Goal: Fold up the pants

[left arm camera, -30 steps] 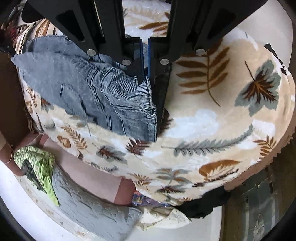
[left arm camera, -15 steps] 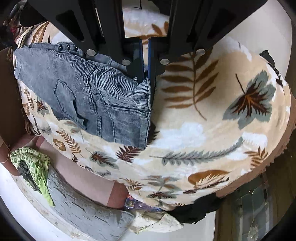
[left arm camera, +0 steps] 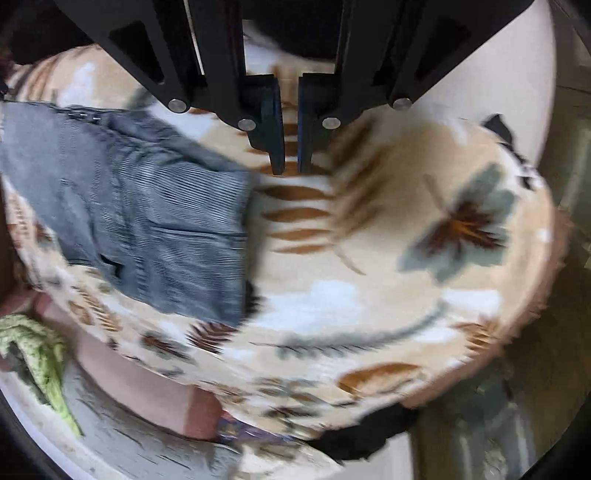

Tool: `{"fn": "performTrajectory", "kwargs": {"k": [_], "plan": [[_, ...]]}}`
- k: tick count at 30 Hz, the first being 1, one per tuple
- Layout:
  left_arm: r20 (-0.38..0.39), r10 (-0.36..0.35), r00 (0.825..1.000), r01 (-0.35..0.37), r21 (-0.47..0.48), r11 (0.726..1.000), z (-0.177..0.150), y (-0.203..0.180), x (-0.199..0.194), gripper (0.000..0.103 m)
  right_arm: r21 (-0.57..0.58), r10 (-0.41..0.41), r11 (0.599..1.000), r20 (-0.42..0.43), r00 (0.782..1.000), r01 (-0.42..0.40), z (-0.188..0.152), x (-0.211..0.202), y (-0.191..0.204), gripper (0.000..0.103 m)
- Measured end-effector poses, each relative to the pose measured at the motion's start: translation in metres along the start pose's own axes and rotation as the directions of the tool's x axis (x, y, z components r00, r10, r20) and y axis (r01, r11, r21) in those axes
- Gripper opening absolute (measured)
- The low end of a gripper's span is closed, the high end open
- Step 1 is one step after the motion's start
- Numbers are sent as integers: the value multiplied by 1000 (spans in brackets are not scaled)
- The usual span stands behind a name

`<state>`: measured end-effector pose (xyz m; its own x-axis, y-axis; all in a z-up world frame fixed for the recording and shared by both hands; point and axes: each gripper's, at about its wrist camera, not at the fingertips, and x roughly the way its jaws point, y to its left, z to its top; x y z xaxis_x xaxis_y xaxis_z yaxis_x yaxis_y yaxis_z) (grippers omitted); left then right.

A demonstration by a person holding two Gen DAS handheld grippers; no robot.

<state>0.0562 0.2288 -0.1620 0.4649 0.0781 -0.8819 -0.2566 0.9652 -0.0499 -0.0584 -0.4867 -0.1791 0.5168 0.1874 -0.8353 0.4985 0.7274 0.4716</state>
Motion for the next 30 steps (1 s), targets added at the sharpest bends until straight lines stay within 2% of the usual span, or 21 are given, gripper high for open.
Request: {"fn": "performTrajectory", "kwargs": {"k": [1,2,3,6,8,11,13,15,18,21,25,30], "plan": [[2,2,1000,-2,-16,1000,0,5,-4,8,0,-3,1000,25,1000,3,1,-8,-1,50],[9,-1,1000,2,-33,999,0,10,-10,8,0,-9,1000,53,999,9,3,-15,-3,61],[17,0,1000,0,-36,999,1,11,-14,8,0,-14,1000,73,997,14,5,-20,-2,64],[53,0,999,1,-16,1000,4,-1,-28,10,-14,21,1000,140,990,-19,16,-31,6,64],[78,-30,997,29,18,999,8,-22,-36,10,-42,38,999,170,985,-31,25,-30,20,64],[118,-84,989,74,90,993,11,-62,-48,14,-132,19,991,211,977,10,35,-20,55,64],[128,-119,985,101,141,985,9,-88,-51,33,-191,19,981,224,974,25,40,-9,78,63],[128,-150,980,124,188,974,7,-117,-52,46,-224,15,974,227,974,37,43,4,97,61],[130,-186,974,144,282,949,1,-166,-44,47,-270,20,962,194,981,34,50,32,124,59],[76,-205,976,171,320,932,-4,-199,-26,47,-265,12,964,154,988,30,53,54,137,59],[31,-191,981,170,336,926,-12,-219,-7,47,-261,-36,963,119,992,66,55,78,142,59],[-39,-147,988,152,328,932,-22,-214,15,47,-250,-101,961,88,991,120,61,96,136,58]]}}
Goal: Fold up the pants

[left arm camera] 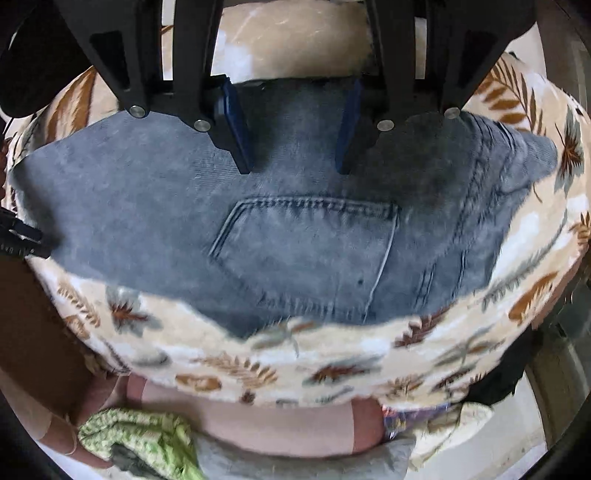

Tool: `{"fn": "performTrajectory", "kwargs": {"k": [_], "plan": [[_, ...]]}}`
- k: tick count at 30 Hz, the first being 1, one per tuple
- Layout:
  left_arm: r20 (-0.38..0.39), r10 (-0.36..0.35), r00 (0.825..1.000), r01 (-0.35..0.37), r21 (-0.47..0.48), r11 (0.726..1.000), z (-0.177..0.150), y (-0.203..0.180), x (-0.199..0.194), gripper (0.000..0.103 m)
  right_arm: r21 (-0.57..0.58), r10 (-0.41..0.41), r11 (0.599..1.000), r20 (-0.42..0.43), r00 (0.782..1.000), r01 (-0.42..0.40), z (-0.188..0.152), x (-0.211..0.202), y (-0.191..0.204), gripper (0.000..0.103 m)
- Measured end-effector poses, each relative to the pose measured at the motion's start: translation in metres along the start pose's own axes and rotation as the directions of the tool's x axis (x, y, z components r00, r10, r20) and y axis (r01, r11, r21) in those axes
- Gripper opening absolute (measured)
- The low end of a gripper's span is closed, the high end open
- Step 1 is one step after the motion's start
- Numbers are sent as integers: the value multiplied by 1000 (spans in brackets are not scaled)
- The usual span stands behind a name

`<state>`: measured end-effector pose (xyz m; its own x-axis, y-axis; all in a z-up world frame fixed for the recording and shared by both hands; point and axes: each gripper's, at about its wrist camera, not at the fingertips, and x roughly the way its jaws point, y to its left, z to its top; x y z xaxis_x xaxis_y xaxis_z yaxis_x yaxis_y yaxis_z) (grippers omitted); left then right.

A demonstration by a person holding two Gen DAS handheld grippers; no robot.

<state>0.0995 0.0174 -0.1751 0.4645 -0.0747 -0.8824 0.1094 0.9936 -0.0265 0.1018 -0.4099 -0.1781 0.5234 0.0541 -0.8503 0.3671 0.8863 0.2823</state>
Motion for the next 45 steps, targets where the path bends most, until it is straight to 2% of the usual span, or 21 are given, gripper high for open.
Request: {"fn": "performTrajectory", "kwargs": {"k": [3,6,11,15,17,20,23,27,31,33,36,40,45], "plan": [[-5,-14,1000,14,0,1000,-4,5,5,47,12,-21,1000,-21,1000,22,2,10,-6,54],[-3,14,1000,-13,49,999,-10,-1,9,47,19,-37,999,-24,999,37,3,12,-9,51],[46,18,999,-22,85,996,-19,-2,6,47,7,-52,999,-16,999,52,4,3,-1,51],[86,-26,996,20,67,998,-20,4,1,47,-29,45,999,5,999,-45,4,-12,21,51],[117,-48,992,42,56,998,-22,7,-2,47,-116,106,988,11,994,-104,1,-20,49,53],[169,-66,983,62,26,998,-26,14,-7,47,-239,159,959,13,987,-152,-8,-28,88,53],[199,-19,980,18,8,1000,-24,19,-14,47,-279,230,932,-34,973,-230,-20,-25,114,53],[227,51,973,-44,-36,998,-18,30,-22,51,-309,244,915,-91,966,-260,-45,-16,133,53],[150,98,984,-92,-43,995,-14,37,-9,52,-339,200,909,-158,967,-243,-74,0,149,53],[83,145,986,-145,-2,989,-18,33,5,52,-353,176,904,-205,963,-240,-89,6,149,53],[92,148,985,-148,0,989,-28,33,3,52,-370,122,903,-269,955,-220,-114,16,147,53],[70,118,991,-118,-7,993,-34,39,0,52,-481,51,863,-224,973,-156,-143,6,152,54],[83,113,990,-115,11,993,-42,38,-3,53,-493,37,858,-223,974,-146,-148,4,150,54]]}}
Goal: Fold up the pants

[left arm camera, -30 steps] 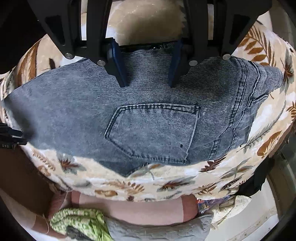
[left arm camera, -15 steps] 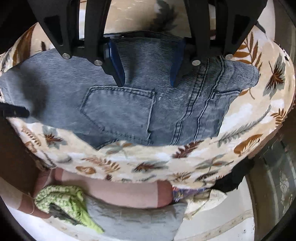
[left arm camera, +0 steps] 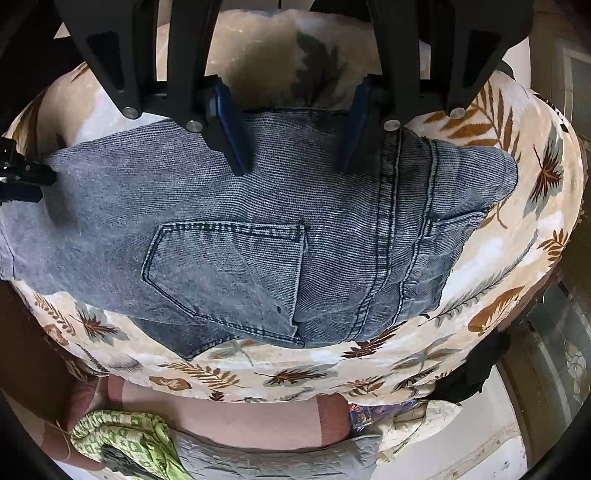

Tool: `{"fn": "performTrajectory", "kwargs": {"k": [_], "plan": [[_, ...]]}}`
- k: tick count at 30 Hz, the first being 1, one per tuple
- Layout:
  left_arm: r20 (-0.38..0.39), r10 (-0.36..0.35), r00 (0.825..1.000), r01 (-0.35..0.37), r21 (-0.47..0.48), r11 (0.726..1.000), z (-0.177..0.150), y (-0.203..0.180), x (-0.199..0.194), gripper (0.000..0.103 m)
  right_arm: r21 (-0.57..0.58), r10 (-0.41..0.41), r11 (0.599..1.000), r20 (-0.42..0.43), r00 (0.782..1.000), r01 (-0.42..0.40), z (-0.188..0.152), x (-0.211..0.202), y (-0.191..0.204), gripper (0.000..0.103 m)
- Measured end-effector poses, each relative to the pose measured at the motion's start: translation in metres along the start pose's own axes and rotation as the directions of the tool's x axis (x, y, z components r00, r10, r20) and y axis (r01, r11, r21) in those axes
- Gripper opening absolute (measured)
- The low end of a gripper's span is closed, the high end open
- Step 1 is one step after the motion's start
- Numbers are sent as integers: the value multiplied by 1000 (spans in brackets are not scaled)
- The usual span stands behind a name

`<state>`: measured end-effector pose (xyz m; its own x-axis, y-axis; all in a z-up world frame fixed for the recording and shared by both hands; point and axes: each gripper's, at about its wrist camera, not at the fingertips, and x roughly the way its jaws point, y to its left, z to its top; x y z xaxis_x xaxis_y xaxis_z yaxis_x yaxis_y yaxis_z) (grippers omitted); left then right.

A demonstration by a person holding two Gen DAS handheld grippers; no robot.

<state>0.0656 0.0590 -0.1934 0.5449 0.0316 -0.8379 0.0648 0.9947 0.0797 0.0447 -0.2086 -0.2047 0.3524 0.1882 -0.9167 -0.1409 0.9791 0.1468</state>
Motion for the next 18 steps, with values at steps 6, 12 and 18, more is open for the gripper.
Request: {"fn": "performTrajectory", "kwargs": {"k": [6,12,18], "plan": [[-31,-19,999,18,-4,1000,3,1,-5,53,9,-1,1000,1,1000,1,3,-4,-2,54],[44,-56,997,59,-59,996,19,13,-33,53,-18,130,991,44,991,-130,34,-25,9,54],[76,-79,994,84,-63,994,32,4,-23,53,-185,274,952,161,948,-244,94,-38,48,54]]}}
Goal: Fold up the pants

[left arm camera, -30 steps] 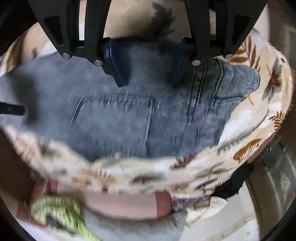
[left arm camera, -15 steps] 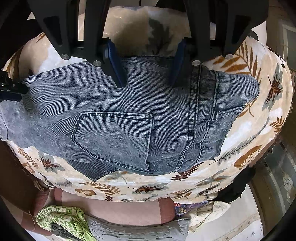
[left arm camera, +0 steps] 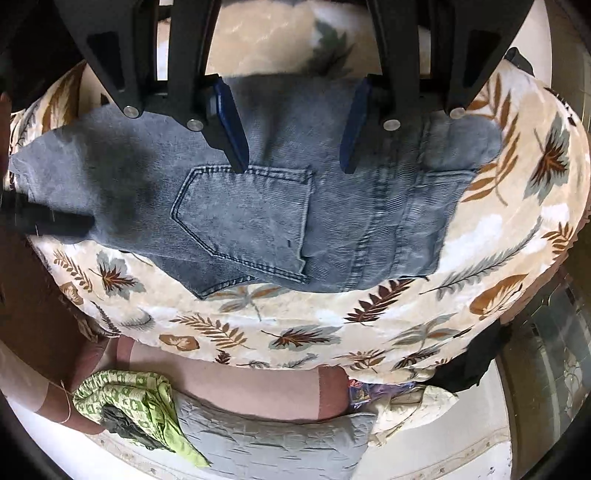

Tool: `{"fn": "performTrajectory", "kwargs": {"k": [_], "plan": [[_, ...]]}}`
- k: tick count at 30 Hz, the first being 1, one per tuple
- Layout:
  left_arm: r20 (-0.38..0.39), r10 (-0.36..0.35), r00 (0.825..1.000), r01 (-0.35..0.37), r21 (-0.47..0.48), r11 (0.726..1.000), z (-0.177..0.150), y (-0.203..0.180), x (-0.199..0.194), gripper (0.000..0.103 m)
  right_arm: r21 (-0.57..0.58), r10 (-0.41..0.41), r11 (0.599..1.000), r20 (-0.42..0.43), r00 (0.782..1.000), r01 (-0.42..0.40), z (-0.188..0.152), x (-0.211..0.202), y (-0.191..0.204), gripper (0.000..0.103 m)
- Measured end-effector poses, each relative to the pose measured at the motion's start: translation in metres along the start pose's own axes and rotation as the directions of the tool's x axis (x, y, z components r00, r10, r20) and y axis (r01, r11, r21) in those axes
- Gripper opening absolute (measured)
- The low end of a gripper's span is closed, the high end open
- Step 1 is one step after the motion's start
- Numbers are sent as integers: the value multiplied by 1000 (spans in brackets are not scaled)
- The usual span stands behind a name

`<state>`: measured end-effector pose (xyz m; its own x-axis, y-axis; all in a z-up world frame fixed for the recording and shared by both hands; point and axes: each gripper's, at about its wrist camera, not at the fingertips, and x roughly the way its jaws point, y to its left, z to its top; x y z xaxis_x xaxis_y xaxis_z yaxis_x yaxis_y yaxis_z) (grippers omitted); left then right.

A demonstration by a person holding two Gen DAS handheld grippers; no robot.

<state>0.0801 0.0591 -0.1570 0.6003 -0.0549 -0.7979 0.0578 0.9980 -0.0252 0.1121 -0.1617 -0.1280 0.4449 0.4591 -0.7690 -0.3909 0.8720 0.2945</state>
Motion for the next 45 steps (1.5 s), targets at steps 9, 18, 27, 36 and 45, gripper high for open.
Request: {"fn": "performTrajectory", "kwargs": {"k": [9,18,27,36,45], "plan": [[-33,9,999,-9,-7,1000,-13,1,28,53,-191,35,981,-21,999,-39,55,50,3,53],[-15,-7,1000,7,-2,1000,-17,4,31,54,-265,7,963,-150,989,-47,74,97,4,41],[-14,-15,1000,15,-5,1000,-16,4,31,56,-341,-61,939,-265,962,-34,70,123,13,6],[-10,-25,1000,25,-24,999,-15,6,32,57,-265,-162,956,-127,979,124,103,123,-8,2],[19,-5,1000,5,-16,1000,-14,7,29,57,-164,-138,981,-185,973,108,104,160,-34,2]]}}
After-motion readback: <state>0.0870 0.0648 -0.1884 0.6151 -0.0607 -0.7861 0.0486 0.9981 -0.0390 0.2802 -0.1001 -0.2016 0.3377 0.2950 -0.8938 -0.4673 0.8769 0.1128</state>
